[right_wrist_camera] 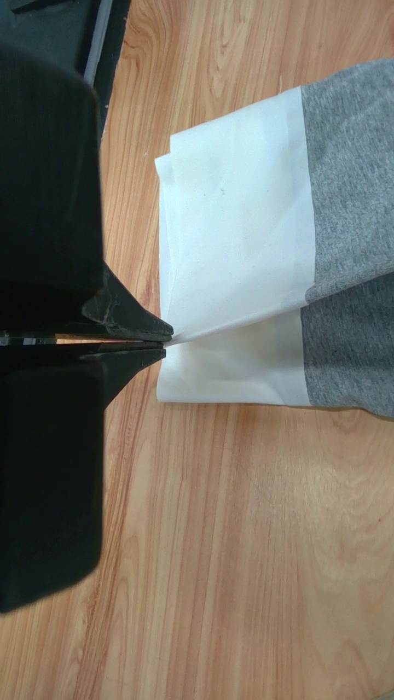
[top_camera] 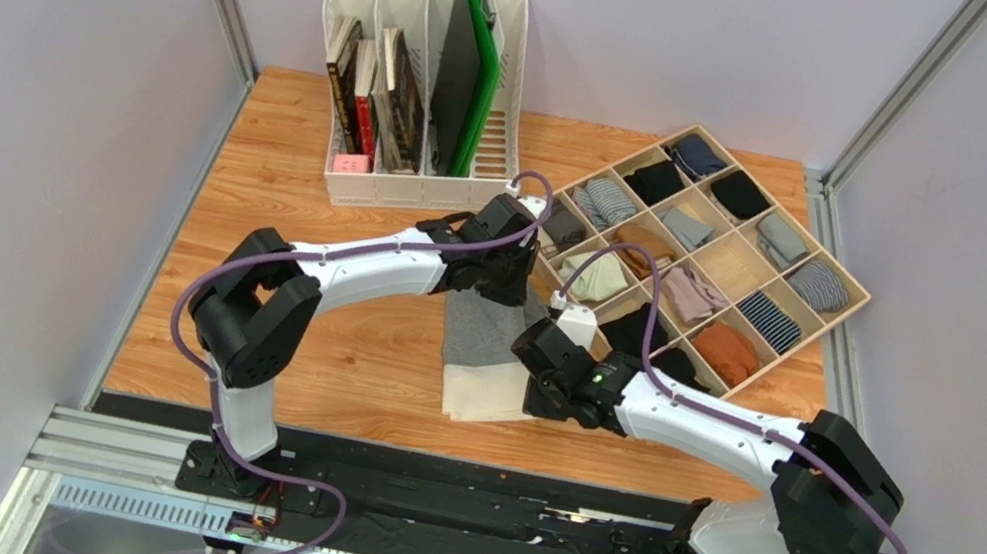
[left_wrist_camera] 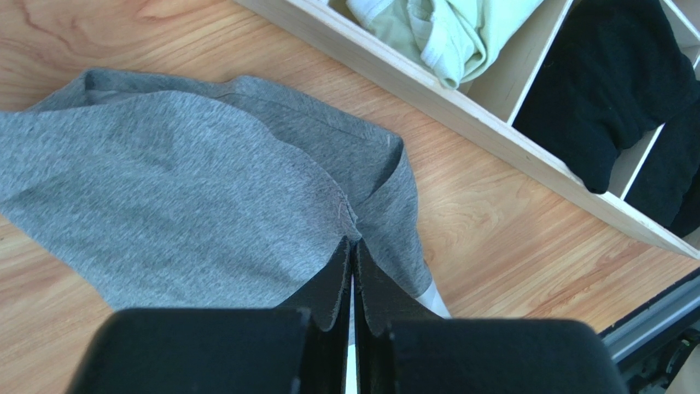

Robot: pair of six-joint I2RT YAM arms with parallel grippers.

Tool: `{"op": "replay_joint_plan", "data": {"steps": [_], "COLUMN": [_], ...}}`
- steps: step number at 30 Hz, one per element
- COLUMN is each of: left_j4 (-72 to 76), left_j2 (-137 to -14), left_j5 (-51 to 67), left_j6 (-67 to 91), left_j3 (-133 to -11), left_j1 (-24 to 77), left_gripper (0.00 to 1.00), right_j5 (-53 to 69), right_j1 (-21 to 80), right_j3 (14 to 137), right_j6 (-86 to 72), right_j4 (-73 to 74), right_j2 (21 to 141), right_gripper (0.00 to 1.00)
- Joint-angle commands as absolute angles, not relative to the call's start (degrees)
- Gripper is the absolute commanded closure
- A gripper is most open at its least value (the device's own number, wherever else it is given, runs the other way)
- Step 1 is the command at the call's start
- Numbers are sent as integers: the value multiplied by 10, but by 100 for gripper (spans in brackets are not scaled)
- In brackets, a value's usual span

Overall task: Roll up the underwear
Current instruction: Fold the underwear at the center of the board.

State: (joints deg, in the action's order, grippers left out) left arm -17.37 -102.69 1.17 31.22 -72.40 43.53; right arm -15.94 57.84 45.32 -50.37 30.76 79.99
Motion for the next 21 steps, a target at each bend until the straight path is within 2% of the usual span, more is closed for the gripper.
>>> {"op": "replay_joint_plan", "data": {"steps": [1, 21], "left_j4": [-163, -159], "left_j2": [-1039, -1084], "left_j5": [10, 21], "left_j6": [312, 320], "left_j3": [-761, -802], "left_j1": [445, 466], "left_gripper": [100, 100], "right_j5": [-171, -192], "right_j1": [573, 559], "right_j3": [447, 431], "right_j6": [-514, -525], "right_j4": [319, 370], "right_j2": [787, 765], "right_gripper": [100, 100]}}
